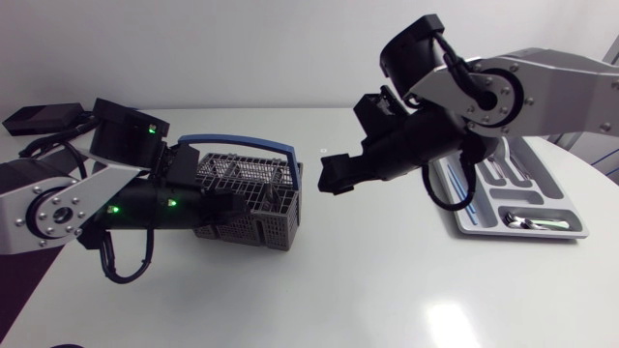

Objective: Unload the cutlery basket into the drawer organizer.

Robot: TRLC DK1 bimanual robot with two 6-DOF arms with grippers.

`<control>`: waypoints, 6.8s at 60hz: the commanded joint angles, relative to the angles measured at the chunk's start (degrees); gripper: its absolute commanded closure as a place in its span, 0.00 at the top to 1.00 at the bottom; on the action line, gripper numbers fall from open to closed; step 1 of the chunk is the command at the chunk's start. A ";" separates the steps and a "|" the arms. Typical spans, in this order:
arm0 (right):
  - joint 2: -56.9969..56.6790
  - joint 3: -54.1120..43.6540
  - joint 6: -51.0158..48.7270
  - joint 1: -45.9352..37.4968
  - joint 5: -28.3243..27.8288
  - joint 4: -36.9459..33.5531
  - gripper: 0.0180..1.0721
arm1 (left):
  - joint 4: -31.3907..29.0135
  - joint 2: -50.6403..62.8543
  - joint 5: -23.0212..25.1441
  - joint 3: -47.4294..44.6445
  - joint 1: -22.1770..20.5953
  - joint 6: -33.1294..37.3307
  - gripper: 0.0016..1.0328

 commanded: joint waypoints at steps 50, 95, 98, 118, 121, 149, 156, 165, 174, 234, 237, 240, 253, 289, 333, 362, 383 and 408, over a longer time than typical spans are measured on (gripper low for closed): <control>1.95 -8.38 2.16 9.34 10.52 9.11 0.93 | -6.70 5.04 -10.74 11.88 -6.54 -17.97 0.27; 0.11 -12.77 -1.00 9.61 11.31 13.32 0.94 | -11.62 14.44 -17.42 21.37 -12.86 -29.66 0.27; -0.07 -12.86 -1.00 9.61 11.31 13.32 0.94 | -11.89 14.80 -17.69 21.72 -12.95 -29.75 0.27; -1.03 -13.65 -0.92 9.61 11.31 13.32 0.94 | -12.59 17.34 -19.44 23.48 -13.22 -30.80 0.27; -1.03 -13.74 -0.92 9.61 11.31 13.32 0.94 | -12.68 17.52 -19.44 23.66 -13.22 -30.80 0.27; -1.21 -14.26 -0.83 9.69 11.31 13.41 0.94 | -12.76 19.63 -20.94 25.33 -13.48 -30.80 0.27; -1.30 -14.53 -0.83 9.69 11.39 13.41 0.94 | -13.56 20.68 -21.55 26.38 -13.83 -30.80 0.27; -1.47 -14.79 -1.09 9.69 11.39 13.41 0.94 | -14.96 21.65 -22.61 28.14 -14.27 -30.80 0.27; -1.74 -15.14 -1.18 9.69 11.39 13.41 0.94 | -17.51 23.14 -24.01 29.90 -14.71 -30.80 0.27; -2.79 -17.25 -2.15 9.52 11.66 13.76 0.94 | -24.98 27.63 -27.97 35.70 -16.47 -30.98 0.25; -2.88 -17.34 -2.15 9.52 11.66 13.68 0.94 | -24.98 27.89 -28.41 35.79 -16.38 -30.98 0.25; -2.97 -17.43 -2.32 9.52 11.66 13.68 0.94 | -24.98 27.98 -28.58 35.87 -16.38 -30.98 0.25; -3.06 -17.43 -2.50 9.52 11.66 13.68 0.94 | -25.25 28.42 -28.85 35.87 -16.38 -30.98 0.22; -4.64 -20.42 -4.61 11.54 10.52 18.16 0.94 | -26.12 28.95 -28.85 35.43 -15.24 -30.72 0.15; -5.43 -25.25 -5.57 13.82 10.43 23.08 0.94 | -26.74 29.56 -28.85 36.40 -14.89 -30.19 0.04; -6.22 -25.87 -5.93 14.09 10.52 22.99 0.94 | -27.00 26.57 -28.41 36.58 -15.24 -30.01 0.04; -6.31 -26.22 -6.19 14.70 10.69 22.99 0.94 | -26.92 24.20 -27.79 36.84 -15.06 -30.01 0.04; -7.19 -26.74 -6.28 15.23 11.04 22.64 0.94 | -26.92 22.00 -26.30 37.28 -14.71 -30.36 0.04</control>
